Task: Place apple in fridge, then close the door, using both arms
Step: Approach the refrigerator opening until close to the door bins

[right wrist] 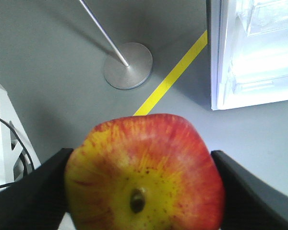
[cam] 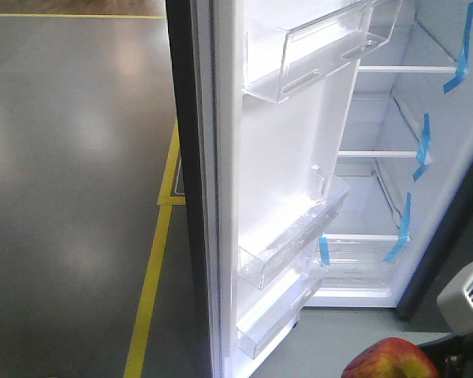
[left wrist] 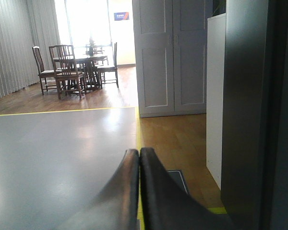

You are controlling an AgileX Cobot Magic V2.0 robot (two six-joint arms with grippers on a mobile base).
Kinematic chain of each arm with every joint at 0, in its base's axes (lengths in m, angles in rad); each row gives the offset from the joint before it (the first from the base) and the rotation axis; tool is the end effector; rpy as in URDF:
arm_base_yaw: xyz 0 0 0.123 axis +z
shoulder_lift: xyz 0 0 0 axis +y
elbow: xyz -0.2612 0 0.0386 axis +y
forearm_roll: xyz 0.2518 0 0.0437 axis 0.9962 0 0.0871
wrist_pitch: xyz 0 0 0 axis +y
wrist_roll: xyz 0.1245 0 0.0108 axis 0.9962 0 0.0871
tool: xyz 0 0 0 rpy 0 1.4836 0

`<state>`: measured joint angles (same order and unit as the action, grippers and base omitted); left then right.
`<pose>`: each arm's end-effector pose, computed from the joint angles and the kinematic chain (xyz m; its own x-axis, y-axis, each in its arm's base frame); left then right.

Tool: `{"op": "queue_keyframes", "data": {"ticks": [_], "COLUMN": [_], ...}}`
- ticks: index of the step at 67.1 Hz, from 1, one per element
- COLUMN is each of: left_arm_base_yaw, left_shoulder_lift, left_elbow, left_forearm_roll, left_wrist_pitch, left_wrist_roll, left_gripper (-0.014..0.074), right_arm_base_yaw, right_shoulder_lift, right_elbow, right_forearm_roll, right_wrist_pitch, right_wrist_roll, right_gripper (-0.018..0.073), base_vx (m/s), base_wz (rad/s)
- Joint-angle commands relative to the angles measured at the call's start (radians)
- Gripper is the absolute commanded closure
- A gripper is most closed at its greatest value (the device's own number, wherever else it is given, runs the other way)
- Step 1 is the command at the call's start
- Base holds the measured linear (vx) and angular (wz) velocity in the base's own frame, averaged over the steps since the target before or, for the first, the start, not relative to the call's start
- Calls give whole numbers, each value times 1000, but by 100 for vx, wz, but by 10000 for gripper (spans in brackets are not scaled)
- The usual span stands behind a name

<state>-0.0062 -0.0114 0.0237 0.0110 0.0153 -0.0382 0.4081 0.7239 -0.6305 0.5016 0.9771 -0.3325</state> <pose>0.1154 -0.0007 0.2066 0.0594 -0.0276 -0.9979 0.0077 0.9996 -0.0272 0.1215 0.1068 0.2536 -0.7100 -0.3418 -0.6157 -0.6104 0.7347 0.2961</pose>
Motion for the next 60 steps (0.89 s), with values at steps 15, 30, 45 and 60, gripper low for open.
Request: {"op": "queue_keyframes", "data": {"ticks": [15, 30, 45, 60], "left_arm_base_yaw": [-3, -3, -3, -3], "left_shoulder_lift": [-15, -15, -15, -15], "left_elbow": [-16, -16, -16, -16], "left_forearm_roll": [-11, -11, -11, -11], "left_wrist_pitch": [-71, -71, -71, -71], "left_wrist_roll": [-5, -5, -5, -5], "left_gripper": [603, 603, 603, 603], "right_arm_base_yaw": [1, 1, 1, 1], "right_shoulder_lift": [-2, -2, -2, -2], "right_elbow": [-28, -28, -28, -28], "right_forearm_roll": [31, 31, 31, 31], "right_wrist_pitch": [-43, -43, -43, -43], "right_wrist_roll": [-7, -7, -7, -7], "right_gripper": [147, 147, 147, 147], "base_vx": [9, 10, 10, 10], "base_wz": [-1, -2, -2, -4]}}
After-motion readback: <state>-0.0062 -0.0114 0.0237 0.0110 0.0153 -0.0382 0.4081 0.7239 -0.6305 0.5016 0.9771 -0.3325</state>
